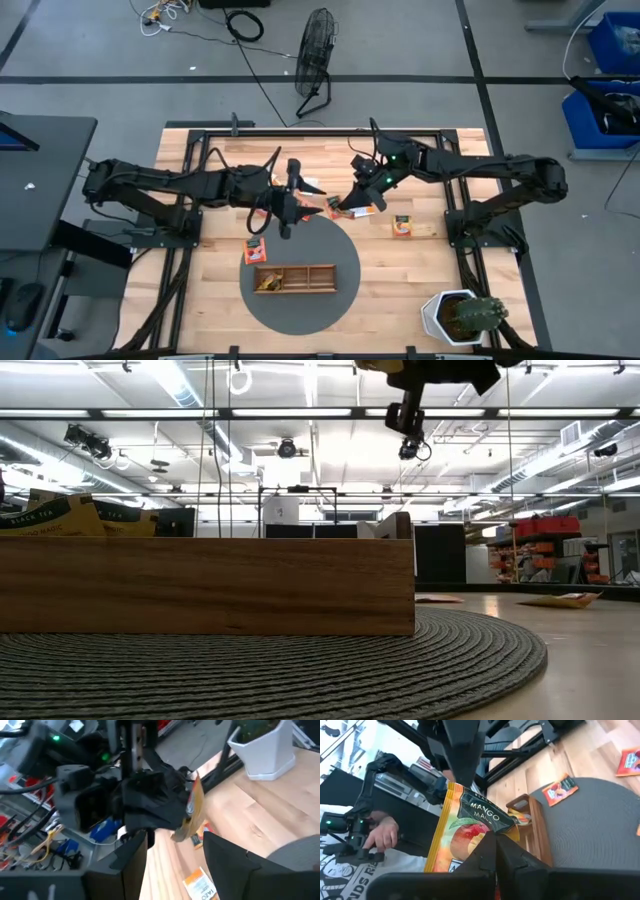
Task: Pick & Place Tea
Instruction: Put the yellow tea bag into the left section of the wooden organizer
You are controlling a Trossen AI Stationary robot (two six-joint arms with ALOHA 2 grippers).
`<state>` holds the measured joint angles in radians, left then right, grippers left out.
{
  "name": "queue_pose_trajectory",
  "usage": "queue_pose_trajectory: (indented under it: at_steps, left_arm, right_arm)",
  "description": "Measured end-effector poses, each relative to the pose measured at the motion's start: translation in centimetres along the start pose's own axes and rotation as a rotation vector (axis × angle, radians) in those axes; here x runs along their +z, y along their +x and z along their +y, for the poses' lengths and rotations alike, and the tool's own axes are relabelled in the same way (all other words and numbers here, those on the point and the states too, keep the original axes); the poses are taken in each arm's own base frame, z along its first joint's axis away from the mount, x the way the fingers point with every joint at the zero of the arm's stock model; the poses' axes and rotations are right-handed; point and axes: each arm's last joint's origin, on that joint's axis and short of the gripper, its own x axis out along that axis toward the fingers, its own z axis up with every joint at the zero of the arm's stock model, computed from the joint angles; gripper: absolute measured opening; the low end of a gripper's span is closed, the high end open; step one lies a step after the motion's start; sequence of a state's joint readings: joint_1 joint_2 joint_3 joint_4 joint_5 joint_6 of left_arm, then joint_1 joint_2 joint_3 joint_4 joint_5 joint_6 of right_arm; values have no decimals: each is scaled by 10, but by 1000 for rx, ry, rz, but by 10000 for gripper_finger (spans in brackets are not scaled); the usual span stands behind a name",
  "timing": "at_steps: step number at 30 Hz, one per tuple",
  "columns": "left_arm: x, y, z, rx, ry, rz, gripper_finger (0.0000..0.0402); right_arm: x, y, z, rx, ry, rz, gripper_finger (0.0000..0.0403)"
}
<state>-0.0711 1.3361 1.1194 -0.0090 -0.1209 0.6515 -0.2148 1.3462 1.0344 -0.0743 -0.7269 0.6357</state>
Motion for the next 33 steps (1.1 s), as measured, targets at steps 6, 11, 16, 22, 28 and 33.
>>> queue_pose_trajectory:
  at_steps: [6,11,16,22,28,33]
  left_arm:
    - [-1,2,-1,-25,1,-14,197]
    - [-2,6,-4,-41,2,-10,197]
    - [-3,8,-4,-40,1,-9,197]
    - [0,8,-3,-46,-5,-51,185]
    - [0,8,-3,-48,-5,-56,137]
    - [0,8,-3,-51,-5,-57,77]
  right_arm:
    - [2,12,-6,25,22,-4,0]
    - [9,16,-5,77,17,-51,0]
    - [9,16,-5,84,37,-49,0]
    - [8,16,-6,76,48,-41,0]
    - [8,16,-6,72,56,-38,0]
    - [8,16,-6,71,64,-36,0]
